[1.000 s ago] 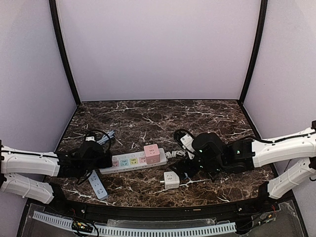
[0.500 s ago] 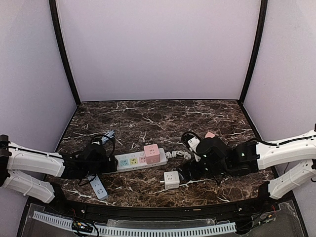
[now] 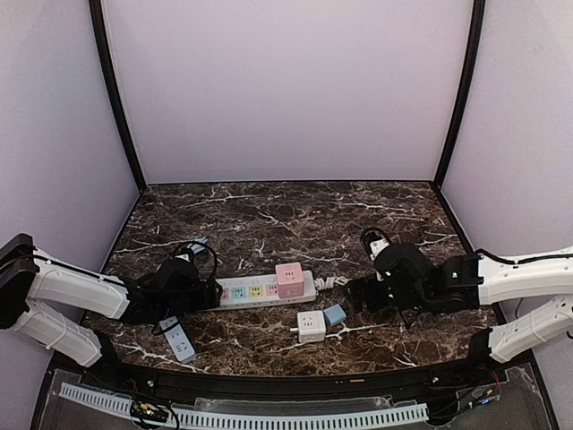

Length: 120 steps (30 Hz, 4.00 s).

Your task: Insert the plug

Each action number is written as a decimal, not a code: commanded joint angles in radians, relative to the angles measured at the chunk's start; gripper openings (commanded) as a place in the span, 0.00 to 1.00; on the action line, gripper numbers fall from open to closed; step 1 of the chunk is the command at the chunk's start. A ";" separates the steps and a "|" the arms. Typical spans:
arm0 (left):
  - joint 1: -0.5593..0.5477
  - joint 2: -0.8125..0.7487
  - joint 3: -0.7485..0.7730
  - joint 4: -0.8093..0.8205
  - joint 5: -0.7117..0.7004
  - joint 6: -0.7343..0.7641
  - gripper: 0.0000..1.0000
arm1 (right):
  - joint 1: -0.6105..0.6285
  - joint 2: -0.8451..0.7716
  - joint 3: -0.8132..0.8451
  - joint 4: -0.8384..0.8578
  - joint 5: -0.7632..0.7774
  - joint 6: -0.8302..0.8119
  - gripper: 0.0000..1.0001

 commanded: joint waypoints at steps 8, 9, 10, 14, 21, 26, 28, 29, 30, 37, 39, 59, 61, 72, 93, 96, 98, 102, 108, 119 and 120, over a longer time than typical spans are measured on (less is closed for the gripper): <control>-0.083 0.075 -0.005 0.045 0.052 -0.049 0.82 | -0.157 -0.062 -0.062 0.020 0.021 0.061 0.99; -0.084 0.072 -0.008 0.055 0.044 -0.044 0.82 | -0.182 -0.061 -0.067 0.037 0.004 0.045 0.99; -0.085 0.068 -0.014 0.057 0.025 -0.032 0.82 | -0.210 -0.058 -0.069 0.055 -0.017 0.026 0.99; -0.085 0.050 -0.012 0.031 -0.073 0.025 0.88 | -0.330 0.007 -0.059 0.144 -0.131 -0.052 0.99; -0.085 -0.036 -0.018 -0.002 -0.157 0.136 0.99 | -0.493 0.242 0.058 0.226 -0.232 -0.201 0.99; -0.085 -0.107 -0.026 -0.043 -0.174 0.193 0.99 | -0.608 0.380 0.157 0.217 -0.411 -0.405 0.99; -0.085 -0.141 -0.036 -0.050 -0.174 0.209 0.99 | -0.630 0.405 0.185 0.189 -0.446 -0.491 0.99; -0.085 -0.164 -0.046 -0.050 -0.173 0.221 0.99 | -0.639 0.408 0.195 0.179 -0.458 -0.534 0.99; -0.085 -0.175 -0.052 -0.050 -0.173 0.228 0.99 | -0.649 0.404 0.203 0.168 -0.482 -0.575 0.99; -0.084 -0.276 -0.082 -0.061 -0.168 0.289 0.99 | -0.714 0.367 0.249 0.133 -0.617 -0.840 0.99; -0.085 -0.296 -0.096 -0.049 -0.161 0.297 0.99 | -0.718 0.402 0.286 0.066 -0.641 -0.927 0.99; -0.085 -0.356 -0.138 0.010 -0.095 0.329 0.96 | -0.831 0.705 0.620 -0.197 -0.655 -1.219 0.96; -0.085 -0.355 -0.137 0.009 -0.086 0.330 0.95 | -0.835 0.744 0.655 -0.230 -0.647 -1.219 0.95; -0.085 -0.380 -0.143 0.000 -0.080 0.331 0.94 | -0.854 0.726 0.614 -0.272 -0.675 -1.202 0.90; -0.084 -0.402 -0.155 -0.002 -0.076 0.333 0.92 | -0.856 0.738 0.557 -0.241 -0.651 -1.154 0.74; -0.084 -0.409 -0.158 -0.002 -0.077 0.333 0.92 | -0.856 0.737 0.545 -0.223 -0.642 -1.151 0.73; -0.084 -0.413 -0.161 -0.003 -0.077 0.334 0.92 | -0.855 0.737 0.541 -0.215 -0.642 -1.150 0.70; -0.084 -0.422 -0.162 -0.005 -0.077 0.335 0.92 | -0.857 0.736 0.532 -0.201 -0.629 -1.148 0.66; -0.085 -0.431 -0.166 -0.008 -0.075 0.336 0.92 | -0.857 0.736 0.530 -0.188 -0.629 -1.146 0.59; -0.085 -0.440 -0.170 -0.009 -0.075 0.337 0.91 | -0.862 0.756 0.534 -0.179 -0.636 -1.151 0.42; -0.085 -0.440 -0.170 -0.011 -0.075 0.337 0.91 | -0.863 0.755 0.535 -0.178 -0.636 -1.148 0.40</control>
